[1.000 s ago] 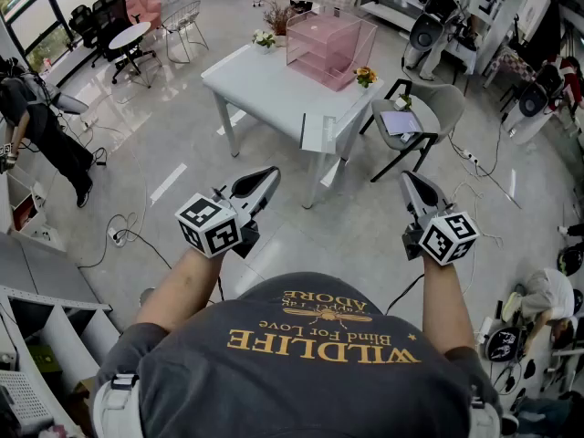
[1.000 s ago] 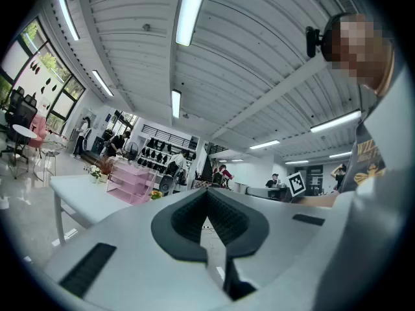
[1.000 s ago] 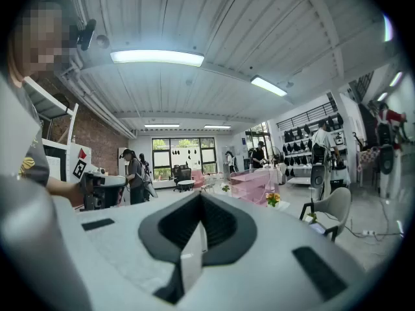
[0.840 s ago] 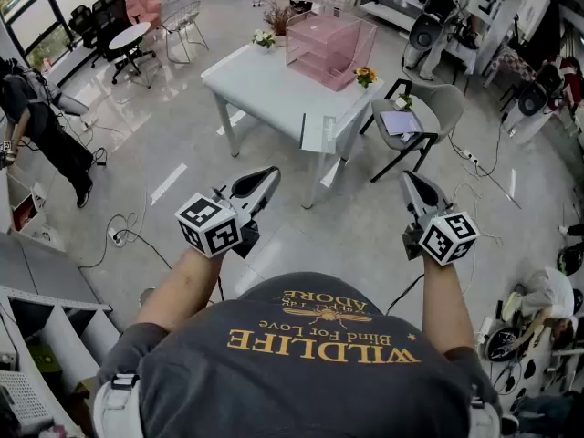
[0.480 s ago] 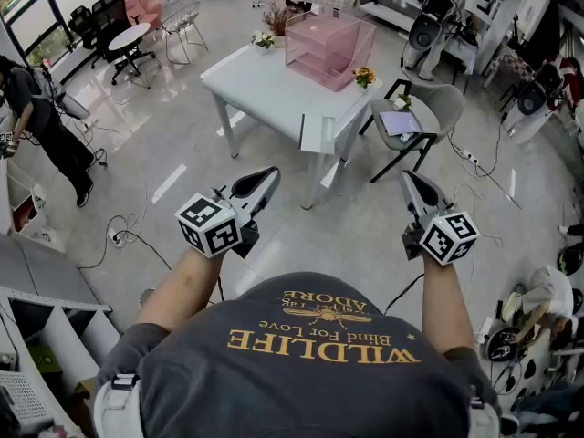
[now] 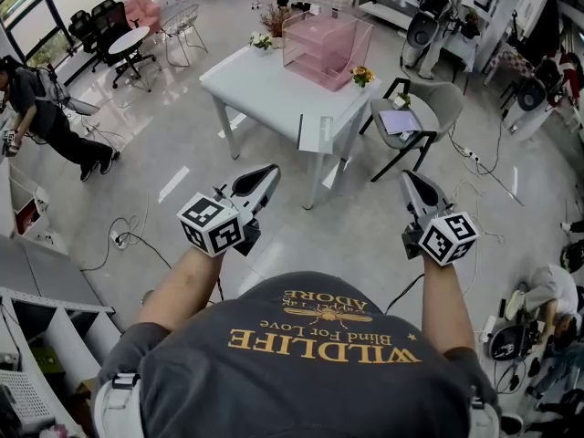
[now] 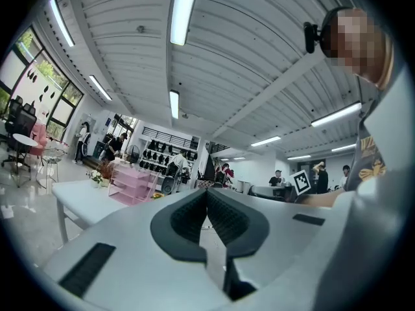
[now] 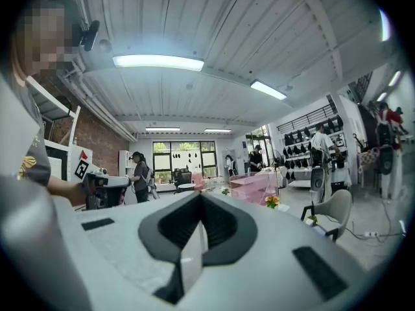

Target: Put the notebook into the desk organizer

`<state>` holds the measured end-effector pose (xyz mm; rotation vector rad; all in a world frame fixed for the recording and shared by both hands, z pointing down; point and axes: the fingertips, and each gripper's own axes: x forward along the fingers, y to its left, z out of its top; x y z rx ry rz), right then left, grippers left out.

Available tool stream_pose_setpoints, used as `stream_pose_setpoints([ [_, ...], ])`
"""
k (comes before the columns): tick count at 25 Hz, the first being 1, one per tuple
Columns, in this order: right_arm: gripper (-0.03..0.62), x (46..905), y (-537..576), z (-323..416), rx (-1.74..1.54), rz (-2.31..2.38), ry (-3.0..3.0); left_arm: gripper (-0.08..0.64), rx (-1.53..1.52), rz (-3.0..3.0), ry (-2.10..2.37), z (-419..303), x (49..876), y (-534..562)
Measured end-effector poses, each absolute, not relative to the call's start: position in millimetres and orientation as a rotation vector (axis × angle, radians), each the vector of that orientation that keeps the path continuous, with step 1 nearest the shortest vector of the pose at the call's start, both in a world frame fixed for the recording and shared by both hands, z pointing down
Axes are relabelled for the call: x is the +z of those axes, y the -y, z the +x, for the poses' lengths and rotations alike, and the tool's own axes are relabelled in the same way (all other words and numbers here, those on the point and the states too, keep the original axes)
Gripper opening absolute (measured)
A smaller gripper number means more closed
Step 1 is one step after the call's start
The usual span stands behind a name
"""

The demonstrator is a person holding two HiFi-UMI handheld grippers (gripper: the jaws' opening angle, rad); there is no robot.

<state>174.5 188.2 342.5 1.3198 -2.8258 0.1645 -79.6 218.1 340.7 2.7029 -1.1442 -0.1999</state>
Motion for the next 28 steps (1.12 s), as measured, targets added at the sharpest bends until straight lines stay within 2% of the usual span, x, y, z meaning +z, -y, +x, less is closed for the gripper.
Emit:
stream_pose_setpoints([
  [2,0.000,342.1,-190.4,177.9,0.160,1.314,2.829,0.016,-0.205,2.704,1.134,-74.6,338.0,-218.3],
  [3,0.000,341.7,-191.1,180.4,0.159,1.311,2.831,0.252,-0.205,2.708,1.114,-70.2,336.8,-218.8],
  [4,0.000,341.0,-191.5,183.8,0.158,1.308,2.833,0.299,-0.204,2.710,1.103,-65.7,335.6,-219.1],
  [6,0.000,339.1,-192.4,192.8,0.152,1.301,2.837,0.347,-0.204,2.711,1.109,-57.4,333.3,-219.8],
  [20,0.000,336.2,-194.5,284.8,0.137,1.212,2.891,0.370,-0.193,2.681,1.190,37.4,332.2,-238.8],
  [28,0.000,343.0,-171.4,294.9,0.162,1.198,2.903,0.370,-0.165,2.677,1.199,51.2,333.8,-225.3],
])
